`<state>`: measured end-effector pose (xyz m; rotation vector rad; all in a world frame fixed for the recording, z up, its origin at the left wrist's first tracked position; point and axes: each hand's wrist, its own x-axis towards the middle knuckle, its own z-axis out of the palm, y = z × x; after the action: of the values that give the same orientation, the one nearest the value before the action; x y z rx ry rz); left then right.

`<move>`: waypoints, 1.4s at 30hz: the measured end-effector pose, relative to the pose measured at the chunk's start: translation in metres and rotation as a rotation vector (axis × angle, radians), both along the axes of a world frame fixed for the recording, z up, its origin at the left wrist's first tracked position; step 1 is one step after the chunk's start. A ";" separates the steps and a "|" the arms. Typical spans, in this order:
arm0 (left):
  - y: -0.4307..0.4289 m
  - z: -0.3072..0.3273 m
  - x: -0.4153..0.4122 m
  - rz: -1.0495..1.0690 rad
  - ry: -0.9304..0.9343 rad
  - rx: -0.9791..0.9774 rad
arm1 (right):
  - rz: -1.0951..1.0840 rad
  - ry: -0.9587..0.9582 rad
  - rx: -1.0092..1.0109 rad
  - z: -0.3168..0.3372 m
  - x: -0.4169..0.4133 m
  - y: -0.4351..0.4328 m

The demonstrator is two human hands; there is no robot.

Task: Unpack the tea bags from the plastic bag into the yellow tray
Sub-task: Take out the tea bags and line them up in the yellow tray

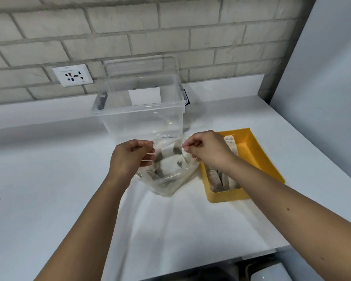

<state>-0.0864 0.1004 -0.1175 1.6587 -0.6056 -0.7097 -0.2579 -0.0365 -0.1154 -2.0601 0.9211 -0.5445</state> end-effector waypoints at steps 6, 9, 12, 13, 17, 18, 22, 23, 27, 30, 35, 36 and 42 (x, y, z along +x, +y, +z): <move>0.006 -0.020 -0.004 -0.069 -0.310 0.177 | 0.221 0.272 -0.125 -0.033 0.051 0.022; 0.011 -0.023 -0.004 -0.064 -0.290 0.185 | 0.236 0.491 -0.178 -0.047 0.067 0.029; 0.013 -0.024 -0.004 -0.066 -0.277 0.179 | 0.238 0.563 -0.124 -0.048 0.072 0.029; 0.013 -0.024 -0.004 -0.069 -0.271 0.182 | 0.257 0.575 -0.107 -0.046 0.072 0.030; 0.014 -0.026 -0.003 -0.068 -0.264 0.185 | 0.275 0.560 -0.094 -0.044 0.064 0.024; 0.014 -0.027 -0.002 -0.062 -0.268 0.184 | 0.247 0.517 -0.113 -0.043 0.061 0.019; 0.013 -0.030 -0.004 -0.049 -0.252 0.162 | 0.116 0.200 -0.058 -0.028 0.045 0.011; 0.013 -0.029 -0.005 -0.048 -0.239 0.145 | 0.098 0.117 0.003 -0.023 0.041 0.012; 0.008 -0.027 -0.014 -0.054 -0.092 0.048 | 0.085 -0.023 0.223 -0.015 0.033 0.017; 0.005 -0.023 -0.021 -0.058 -0.015 0.009 | 0.101 -0.077 0.345 -0.014 0.032 0.021; 0.004 -0.027 -0.018 0.020 0.078 -0.032 | 0.085 -0.136 0.406 -0.007 0.026 0.015; 0.005 -0.028 -0.016 0.044 0.102 -0.041 | 0.065 -0.153 0.396 -0.003 0.024 0.012; 0.004 -0.028 -0.018 0.038 0.206 -0.047 | 0.066 -0.278 0.520 0.016 0.023 0.014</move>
<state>-0.1042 0.1048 -0.1458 1.5267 -0.4400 -0.8209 -0.2348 -0.0230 -0.0994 -1.4981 0.7327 -0.4798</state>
